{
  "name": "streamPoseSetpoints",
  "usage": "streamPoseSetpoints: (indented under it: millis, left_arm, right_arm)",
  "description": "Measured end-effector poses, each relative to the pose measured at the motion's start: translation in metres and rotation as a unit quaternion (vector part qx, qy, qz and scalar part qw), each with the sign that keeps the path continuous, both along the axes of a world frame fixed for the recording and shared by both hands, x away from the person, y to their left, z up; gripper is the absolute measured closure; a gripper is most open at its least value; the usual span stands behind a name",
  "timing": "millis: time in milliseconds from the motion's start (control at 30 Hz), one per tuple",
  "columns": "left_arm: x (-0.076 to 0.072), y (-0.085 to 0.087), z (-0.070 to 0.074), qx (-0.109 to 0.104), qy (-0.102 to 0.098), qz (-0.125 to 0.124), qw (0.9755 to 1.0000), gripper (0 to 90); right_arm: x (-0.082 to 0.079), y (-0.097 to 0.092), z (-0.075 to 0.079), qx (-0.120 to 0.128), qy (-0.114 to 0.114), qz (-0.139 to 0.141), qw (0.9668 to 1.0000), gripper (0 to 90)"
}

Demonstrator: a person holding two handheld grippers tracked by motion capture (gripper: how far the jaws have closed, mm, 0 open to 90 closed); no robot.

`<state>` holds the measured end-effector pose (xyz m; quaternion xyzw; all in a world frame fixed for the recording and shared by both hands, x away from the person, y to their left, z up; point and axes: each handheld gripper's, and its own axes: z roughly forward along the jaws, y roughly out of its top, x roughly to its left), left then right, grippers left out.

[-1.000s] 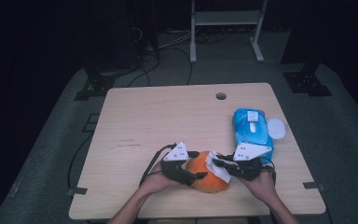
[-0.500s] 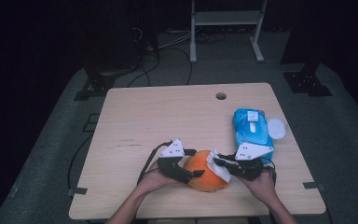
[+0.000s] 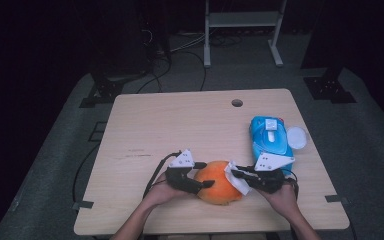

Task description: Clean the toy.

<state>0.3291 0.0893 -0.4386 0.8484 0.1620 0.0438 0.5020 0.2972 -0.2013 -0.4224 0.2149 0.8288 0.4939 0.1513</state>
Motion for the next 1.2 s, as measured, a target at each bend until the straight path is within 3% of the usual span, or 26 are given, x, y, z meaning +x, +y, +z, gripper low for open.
streamPoseSetpoints:
  millis: [300, 467, 500, 600, 667, 833, 1200]
  left_arm:
    - [0.002, 0.005, -0.001, -0.001, 0.006, 0.004, 1.0000, 31.2]
    - [0.004, 0.008, 0.000, -0.008, 0.016, 0.006, 0.9998, 29.2]
    - [0.004, 0.008, 0.003, -0.011, 0.015, 0.004, 0.9998, 24.0]
    - [0.000, 0.005, 0.012, -0.038, 0.002, -0.009, 0.9992, 21.2]
    - [-0.001, 0.002, 0.011, -0.030, -0.004, -0.012, 0.9995, 21.4]
    - [0.002, 0.005, 0.005, -0.020, 0.005, -0.004, 0.9998, 28.7]
    - [0.006, 0.012, 0.001, -0.015, 0.019, 0.006, 0.9997, 30.4]
  right_arm:
    - [-0.001, -0.007, -0.002, 0.003, 0.007, -0.009, 0.9999, 81.8]
    - [-0.005, 0.004, 0.004, 0.018, -0.003, 0.008, 0.9998, 81.8]
    - [-0.005, 0.009, 0.005, 0.016, -0.006, 0.013, 0.9998, 81.9]
    - [-0.003, 0.012, 0.007, 0.024, -0.006, 0.015, 0.9996, 81.9]
    - [-0.002, 0.014, 0.007, 0.030, -0.008, 0.019, 0.9993, 81.9]
    - [-0.003, 0.015, 0.006, 0.024, -0.008, 0.018, 0.9995, 81.9]
    - [-0.001, -0.004, -0.005, 0.009, 0.020, 0.000, 0.9998, 81.7]
